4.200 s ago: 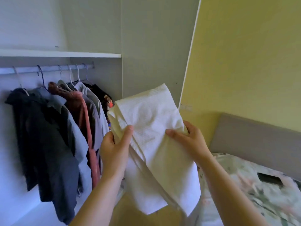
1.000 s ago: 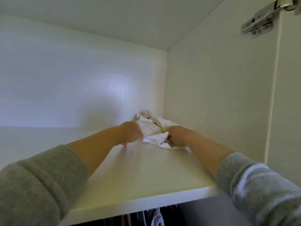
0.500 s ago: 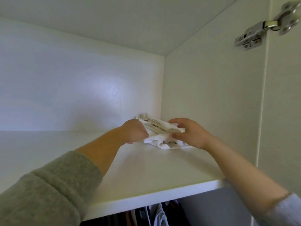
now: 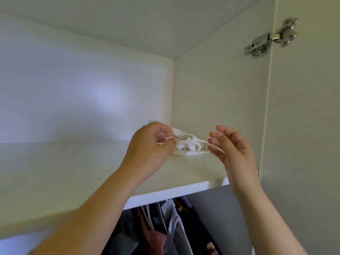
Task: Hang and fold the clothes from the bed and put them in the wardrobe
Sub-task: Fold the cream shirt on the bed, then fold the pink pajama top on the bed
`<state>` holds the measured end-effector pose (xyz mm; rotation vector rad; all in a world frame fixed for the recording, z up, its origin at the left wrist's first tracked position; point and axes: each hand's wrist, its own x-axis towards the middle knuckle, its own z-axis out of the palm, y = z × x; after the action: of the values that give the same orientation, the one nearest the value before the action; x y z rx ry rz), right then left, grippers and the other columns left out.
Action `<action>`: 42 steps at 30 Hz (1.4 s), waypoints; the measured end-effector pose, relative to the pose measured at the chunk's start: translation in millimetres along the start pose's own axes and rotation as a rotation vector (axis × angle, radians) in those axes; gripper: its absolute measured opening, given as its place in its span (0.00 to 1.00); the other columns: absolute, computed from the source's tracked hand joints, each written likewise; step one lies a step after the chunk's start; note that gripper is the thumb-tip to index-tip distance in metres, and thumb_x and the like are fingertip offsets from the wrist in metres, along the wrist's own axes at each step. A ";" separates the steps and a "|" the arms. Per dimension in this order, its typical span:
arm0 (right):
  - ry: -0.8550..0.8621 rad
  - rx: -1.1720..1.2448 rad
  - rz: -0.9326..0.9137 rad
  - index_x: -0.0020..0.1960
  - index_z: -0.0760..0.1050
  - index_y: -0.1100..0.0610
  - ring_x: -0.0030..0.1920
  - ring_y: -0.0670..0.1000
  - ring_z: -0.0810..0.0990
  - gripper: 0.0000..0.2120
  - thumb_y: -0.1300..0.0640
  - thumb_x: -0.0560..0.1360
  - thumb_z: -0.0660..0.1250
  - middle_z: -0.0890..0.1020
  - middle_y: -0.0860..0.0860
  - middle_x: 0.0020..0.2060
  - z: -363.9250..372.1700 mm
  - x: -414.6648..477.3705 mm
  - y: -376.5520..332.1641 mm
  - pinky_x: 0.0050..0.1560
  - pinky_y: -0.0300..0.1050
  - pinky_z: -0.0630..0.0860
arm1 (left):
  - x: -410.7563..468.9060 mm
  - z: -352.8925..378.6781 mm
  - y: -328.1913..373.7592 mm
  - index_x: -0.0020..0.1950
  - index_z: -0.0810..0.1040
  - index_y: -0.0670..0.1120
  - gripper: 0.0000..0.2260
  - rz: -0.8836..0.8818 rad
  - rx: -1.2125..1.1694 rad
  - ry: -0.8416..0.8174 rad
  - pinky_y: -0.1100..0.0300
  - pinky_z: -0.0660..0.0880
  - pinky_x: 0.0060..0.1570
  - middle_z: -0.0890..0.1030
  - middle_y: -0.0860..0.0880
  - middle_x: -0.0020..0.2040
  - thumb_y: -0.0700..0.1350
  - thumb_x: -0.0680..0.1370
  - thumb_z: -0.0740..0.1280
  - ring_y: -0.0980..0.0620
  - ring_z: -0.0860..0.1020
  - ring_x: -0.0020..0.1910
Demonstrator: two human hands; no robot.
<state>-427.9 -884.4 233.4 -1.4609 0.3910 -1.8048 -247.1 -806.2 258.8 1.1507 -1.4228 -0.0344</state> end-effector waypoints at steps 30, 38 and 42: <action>-0.800 0.597 0.538 0.50 0.82 0.51 0.48 0.51 0.85 0.09 0.54 0.71 0.71 0.85 0.54 0.48 39.9 -253.0 -47.2 0.55 0.43 0.80 | -334.5 -55.9 112.5 0.47 0.83 0.48 0.06 -0.349 0.094 0.841 0.60 0.79 0.51 0.85 0.47 0.48 0.38 0.74 0.71 0.52 0.83 0.50; -1.200 0.829 0.608 0.51 0.80 0.53 0.45 0.50 0.83 0.10 0.54 0.71 0.69 0.85 0.54 0.46 137.8 -399.9 -154.3 0.55 0.47 0.80 | -459.7 -165.4 222.2 0.52 0.81 0.47 0.10 -0.317 0.463 1.125 0.55 0.79 0.57 0.86 0.50 0.49 0.45 0.71 0.69 0.52 0.83 0.51; -1.371 0.962 0.634 0.53 0.80 0.55 0.48 0.54 0.83 0.10 0.55 0.73 0.69 0.84 0.57 0.48 158.5 -469.4 -209.0 0.53 0.44 0.81 | -523.6 -196.3 274.7 0.50 0.82 0.50 0.09 -0.334 0.599 1.221 0.53 0.76 0.56 0.85 0.49 0.49 0.46 0.72 0.69 0.50 0.83 0.52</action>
<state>-334.2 -374.2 91.9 -1.2550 -0.5898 -0.1272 -386.2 -221.3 95.4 1.4685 -0.1262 0.7766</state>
